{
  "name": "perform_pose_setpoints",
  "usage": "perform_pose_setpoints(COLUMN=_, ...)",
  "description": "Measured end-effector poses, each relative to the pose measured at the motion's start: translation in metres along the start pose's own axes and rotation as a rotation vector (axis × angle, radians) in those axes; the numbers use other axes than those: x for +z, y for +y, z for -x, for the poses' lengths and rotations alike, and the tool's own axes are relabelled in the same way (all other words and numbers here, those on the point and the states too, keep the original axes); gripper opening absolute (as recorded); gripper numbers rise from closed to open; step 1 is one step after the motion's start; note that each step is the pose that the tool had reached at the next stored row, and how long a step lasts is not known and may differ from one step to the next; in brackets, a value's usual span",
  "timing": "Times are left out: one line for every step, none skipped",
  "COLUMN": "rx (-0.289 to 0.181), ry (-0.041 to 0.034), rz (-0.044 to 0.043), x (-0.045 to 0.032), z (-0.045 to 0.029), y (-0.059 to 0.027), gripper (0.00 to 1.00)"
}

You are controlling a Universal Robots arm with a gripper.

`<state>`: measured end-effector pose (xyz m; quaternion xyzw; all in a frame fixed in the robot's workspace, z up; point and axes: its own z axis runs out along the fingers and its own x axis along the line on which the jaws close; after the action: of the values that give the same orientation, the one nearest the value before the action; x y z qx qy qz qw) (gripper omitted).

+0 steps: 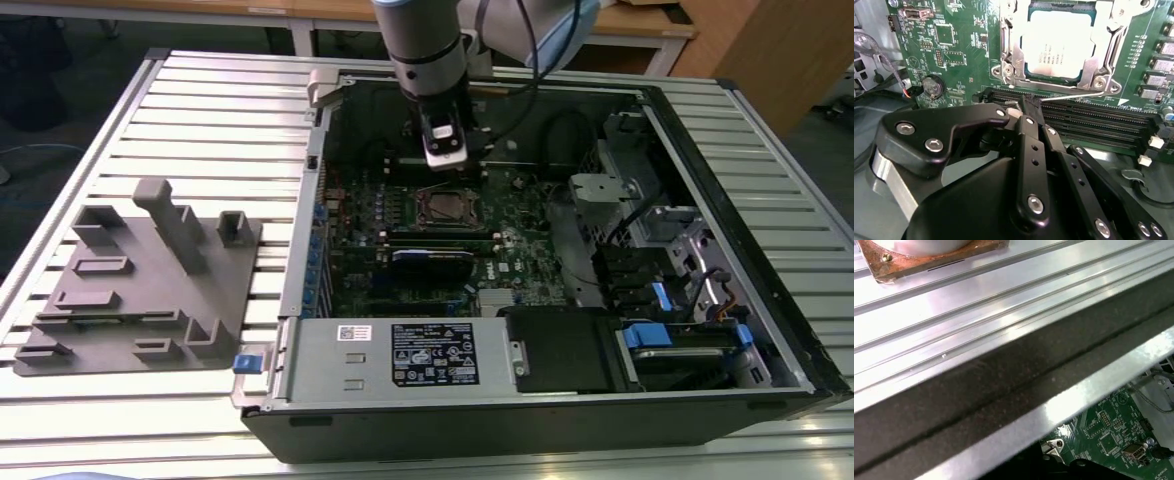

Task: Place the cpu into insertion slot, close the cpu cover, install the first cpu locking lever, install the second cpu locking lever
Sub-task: 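Install the first cpu locking lever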

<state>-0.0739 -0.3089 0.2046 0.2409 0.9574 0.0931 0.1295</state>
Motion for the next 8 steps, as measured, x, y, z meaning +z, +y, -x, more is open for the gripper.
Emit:
perform_pose_setpoints(rx=0.001, ry=0.0005, rz=0.0011, x=0.0, z=-0.0003, y=0.0004, gripper=0.11)
perform_pose_setpoints(rx=0.001, ry=0.0009, rz=0.0022, x=0.0001, z=-0.0003, y=0.0005, gripper=0.11)
perform_pose_setpoints(rx=0.002, ry=0.0009, rz=0.0024, x=0.0001, z=-0.0004, y=0.0005, gripper=0.11)
perform_pose_setpoints(rx=0.002, ry=0.0005, rz=0.0025, x=0.0001, z=-0.0008, y=0.0003, gripper=0.11)
perform_pose_setpoints(rx=0.002, ry=-0.0008, rz=0.0032, x=0.0001, z=-0.0013, y=0.0, gripper=0.11)
perform_pose_setpoints(rx=0.002, ry=-0.0028, rz=0.0042, x=0.0002, z=-0.002, y=-0.0004, gripper=0.11)
perform_pose_setpoints(rx=0.001, ry=-0.0057, rz=0.0059, x=0.0006, z=-0.0027, y=-0.0008, gripper=0.11)
perform_pose_setpoints(rx=0.001, ry=-0.0084, rz=0.0074, x=0.0011, z=-0.0031, y=-0.0011, gripper=0.11)
